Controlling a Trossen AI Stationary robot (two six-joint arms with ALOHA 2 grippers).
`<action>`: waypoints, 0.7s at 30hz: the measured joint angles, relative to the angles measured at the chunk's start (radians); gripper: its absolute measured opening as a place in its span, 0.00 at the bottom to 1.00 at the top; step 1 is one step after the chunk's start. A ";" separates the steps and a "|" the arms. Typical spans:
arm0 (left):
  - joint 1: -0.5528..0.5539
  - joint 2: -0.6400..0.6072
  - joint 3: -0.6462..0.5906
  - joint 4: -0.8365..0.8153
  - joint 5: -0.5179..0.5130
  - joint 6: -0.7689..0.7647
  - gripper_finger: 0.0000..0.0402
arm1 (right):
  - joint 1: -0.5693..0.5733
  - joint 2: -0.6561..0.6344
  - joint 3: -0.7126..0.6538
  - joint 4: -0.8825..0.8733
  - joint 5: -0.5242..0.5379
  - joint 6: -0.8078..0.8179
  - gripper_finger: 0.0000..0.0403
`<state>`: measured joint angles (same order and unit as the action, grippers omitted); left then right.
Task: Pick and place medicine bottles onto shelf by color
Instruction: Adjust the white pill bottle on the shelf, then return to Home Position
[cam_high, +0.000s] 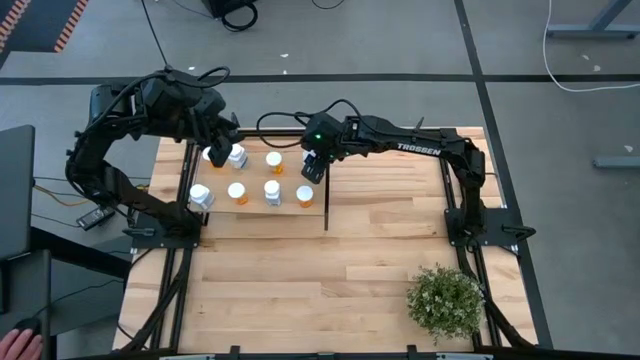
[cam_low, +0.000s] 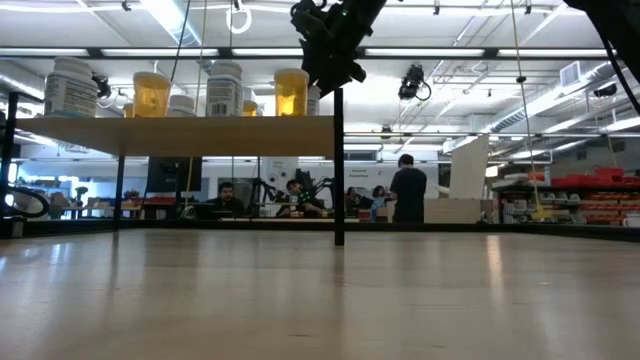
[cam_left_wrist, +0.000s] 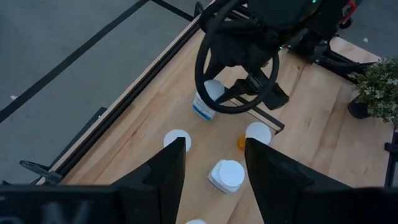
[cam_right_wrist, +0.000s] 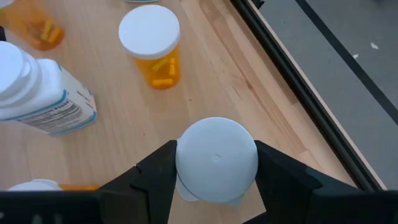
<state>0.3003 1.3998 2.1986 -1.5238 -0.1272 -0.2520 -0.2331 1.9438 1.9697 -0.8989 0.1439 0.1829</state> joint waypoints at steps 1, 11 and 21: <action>-0.006 0.000 0.000 0.000 0.000 0.000 0.43 | 0.000 0.000 0.000 0.003 0.000 0.000 0.51; -0.052 0.000 0.000 0.001 -0.010 0.000 0.43 | 0.000 0.000 0.001 0.009 -0.005 0.007 0.51; -0.052 0.000 0.000 0.001 -0.010 0.001 0.43 | -0.001 -0.001 0.002 0.008 -0.014 0.008 0.59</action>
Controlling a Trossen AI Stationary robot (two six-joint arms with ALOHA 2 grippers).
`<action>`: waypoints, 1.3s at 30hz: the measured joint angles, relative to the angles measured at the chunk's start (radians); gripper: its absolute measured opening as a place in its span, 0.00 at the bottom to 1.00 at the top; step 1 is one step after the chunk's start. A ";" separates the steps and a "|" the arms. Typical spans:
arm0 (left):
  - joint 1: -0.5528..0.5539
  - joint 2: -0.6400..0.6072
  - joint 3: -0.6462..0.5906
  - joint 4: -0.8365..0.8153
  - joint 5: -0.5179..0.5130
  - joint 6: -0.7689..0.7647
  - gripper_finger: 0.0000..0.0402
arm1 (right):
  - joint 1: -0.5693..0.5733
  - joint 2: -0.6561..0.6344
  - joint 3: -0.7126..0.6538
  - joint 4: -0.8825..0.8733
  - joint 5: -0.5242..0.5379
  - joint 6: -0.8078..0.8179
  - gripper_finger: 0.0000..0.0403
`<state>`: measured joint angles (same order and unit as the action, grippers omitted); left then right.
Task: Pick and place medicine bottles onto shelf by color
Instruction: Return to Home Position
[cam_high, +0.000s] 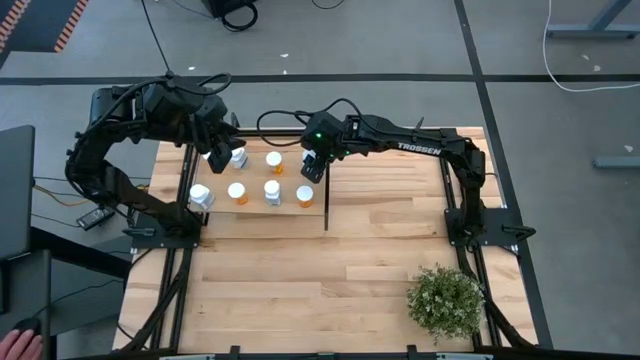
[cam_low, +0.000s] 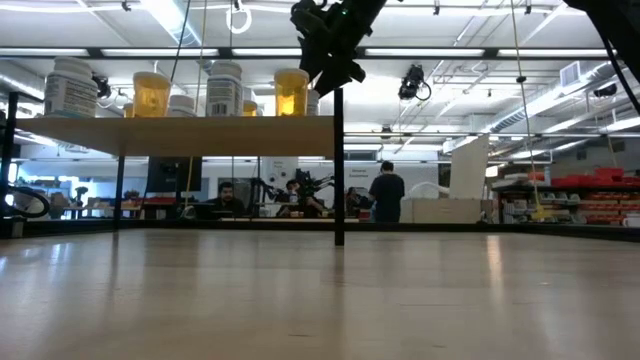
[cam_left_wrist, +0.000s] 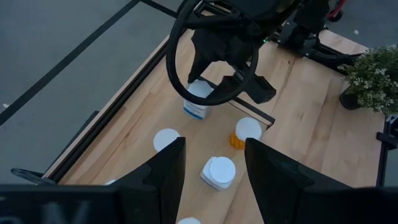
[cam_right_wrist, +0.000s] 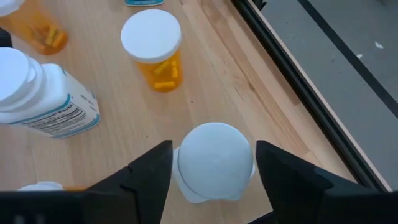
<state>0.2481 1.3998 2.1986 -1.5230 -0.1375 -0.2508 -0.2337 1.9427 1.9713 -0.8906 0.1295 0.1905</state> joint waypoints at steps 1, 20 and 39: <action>0.000 0.000 0.000 0.000 0.000 0.000 0.43 | 0.000 0.000 0.000 0.000 0.000 0.000 0.59; 0.000 -0.001 0.000 0.023 -0.011 0.057 0.43 | 0.015 -0.076 0.003 -0.047 -0.011 0.077 0.60; -0.044 -0.465 -0.646 0.457 -0.128 0.005 0.08 | 0.034 -0.245 0.003 -0.214 0.053 0.107 0.50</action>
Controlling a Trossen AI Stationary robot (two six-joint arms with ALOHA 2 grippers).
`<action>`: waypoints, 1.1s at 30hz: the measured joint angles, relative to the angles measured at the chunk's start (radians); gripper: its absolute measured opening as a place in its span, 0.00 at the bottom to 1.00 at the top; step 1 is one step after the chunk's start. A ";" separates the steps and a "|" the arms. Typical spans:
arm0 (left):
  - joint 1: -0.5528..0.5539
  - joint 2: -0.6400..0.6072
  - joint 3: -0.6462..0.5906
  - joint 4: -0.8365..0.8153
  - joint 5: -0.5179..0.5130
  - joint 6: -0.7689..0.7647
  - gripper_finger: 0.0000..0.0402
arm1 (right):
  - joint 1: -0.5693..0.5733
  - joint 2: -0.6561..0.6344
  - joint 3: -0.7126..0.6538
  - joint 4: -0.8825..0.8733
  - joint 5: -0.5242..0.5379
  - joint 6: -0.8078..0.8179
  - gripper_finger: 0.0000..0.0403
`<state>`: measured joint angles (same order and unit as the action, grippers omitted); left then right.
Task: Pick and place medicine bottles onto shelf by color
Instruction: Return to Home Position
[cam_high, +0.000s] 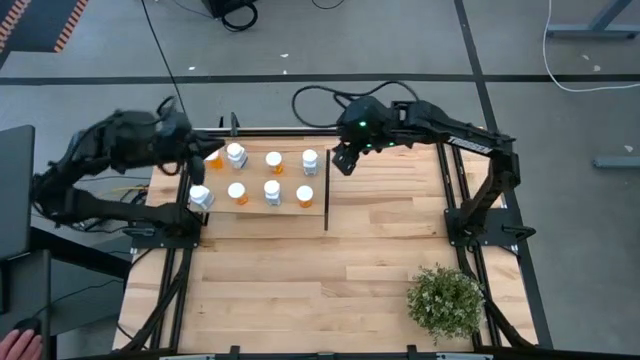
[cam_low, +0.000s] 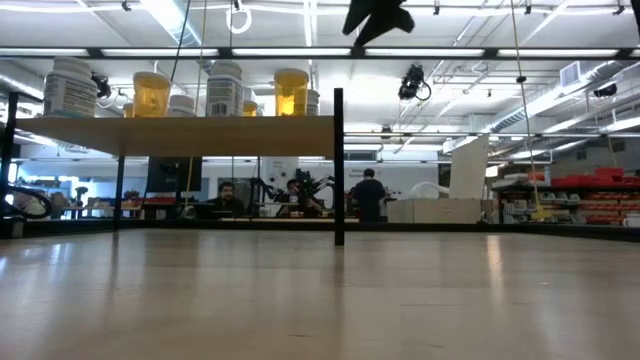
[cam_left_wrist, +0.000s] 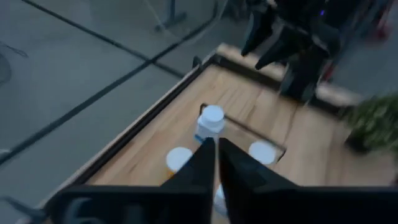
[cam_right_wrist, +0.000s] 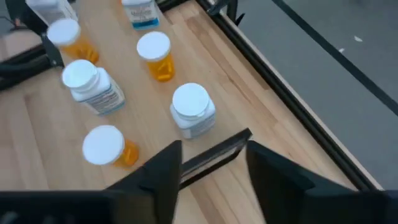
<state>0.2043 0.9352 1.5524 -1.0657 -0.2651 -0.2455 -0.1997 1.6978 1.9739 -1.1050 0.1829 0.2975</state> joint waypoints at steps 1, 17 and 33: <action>0.000 -0.052 -0.065 0.052 0.000 -0.031 0.04 | 0.000 -0.017 -0.001 -0.002 -0.001 0.008 0.46; 0.000 -0.713 -0.705 0.372 0.093 -0.301 0.01 | 0.000 -0.559 -0.682 0.494 -0.019 0.293 0.02; 0.000 -0.920 -1.049 0.920 0.187 -0.349 0.01 | 0.002 -1.223 -1.459 1.152 0.204 0.434 0.01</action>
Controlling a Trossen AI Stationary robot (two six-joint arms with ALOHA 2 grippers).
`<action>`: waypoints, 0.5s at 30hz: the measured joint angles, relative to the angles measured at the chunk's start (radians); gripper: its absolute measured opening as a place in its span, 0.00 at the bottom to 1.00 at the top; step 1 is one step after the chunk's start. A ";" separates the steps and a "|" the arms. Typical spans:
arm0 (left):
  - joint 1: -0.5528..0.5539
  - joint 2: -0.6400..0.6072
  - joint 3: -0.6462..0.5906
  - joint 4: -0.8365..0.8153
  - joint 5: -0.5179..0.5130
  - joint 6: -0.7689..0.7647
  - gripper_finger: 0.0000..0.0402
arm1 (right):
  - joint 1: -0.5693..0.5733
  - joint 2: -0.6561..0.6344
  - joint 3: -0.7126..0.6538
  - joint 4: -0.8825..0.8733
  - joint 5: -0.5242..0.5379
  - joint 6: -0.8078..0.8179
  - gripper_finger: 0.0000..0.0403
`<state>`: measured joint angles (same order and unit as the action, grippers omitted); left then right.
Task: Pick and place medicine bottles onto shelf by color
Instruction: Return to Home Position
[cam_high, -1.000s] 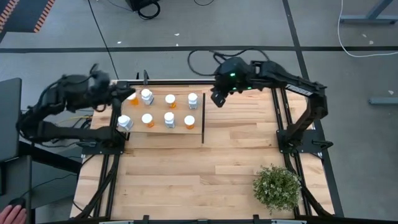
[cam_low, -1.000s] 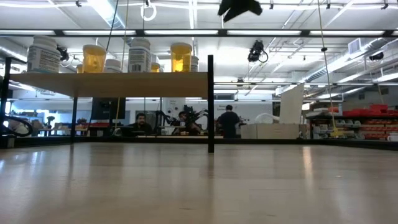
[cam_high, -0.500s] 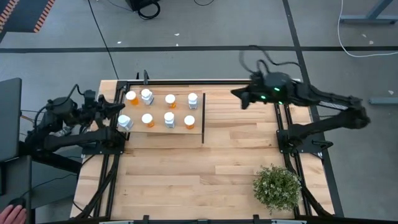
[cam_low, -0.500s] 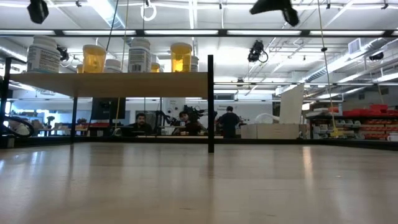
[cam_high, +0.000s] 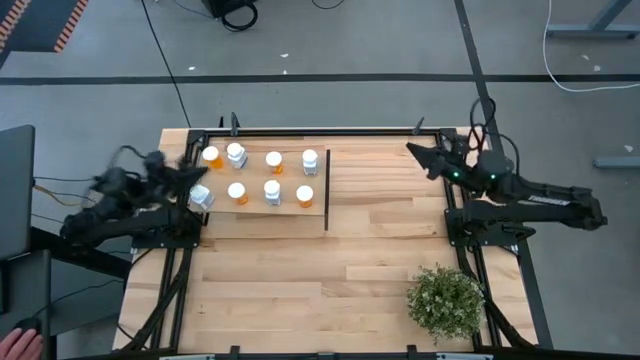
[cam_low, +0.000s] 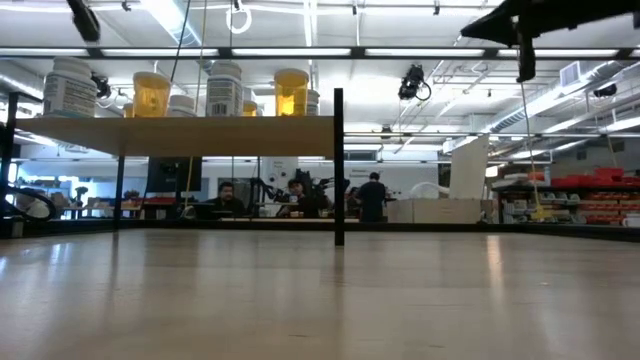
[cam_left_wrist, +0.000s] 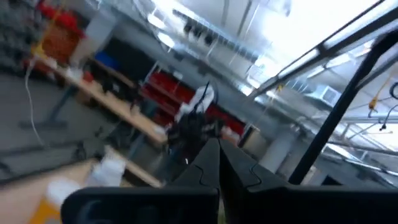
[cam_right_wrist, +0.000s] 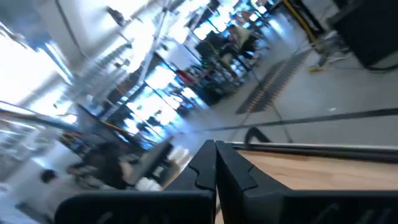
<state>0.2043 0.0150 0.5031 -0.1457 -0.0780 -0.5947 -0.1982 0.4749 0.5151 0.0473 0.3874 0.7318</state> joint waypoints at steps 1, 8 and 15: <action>0.000 -0.004 -0.048 0.044 0.009 -0.023 0.00 | 0.001 -0.019 -0.034 0.039 -0.006 0.007 0.01; -0.001 -0.010 -0.229 0.319 0.032 -0.118 0.00 | 0.046 -0.112 -0.195 0.132 -0.012 0.055 0.01; -0.002 -0.012 -0.235 0.365 0.075 -0.117 0.00 | 0.117 -0.221 -0.350 0.150 0.158 0.074 0.01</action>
<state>0.2024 0.0029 0.2679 0.2188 -0.0025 -0.7119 -0.0813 0.2535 0.1653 0.1976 0.5452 0.8061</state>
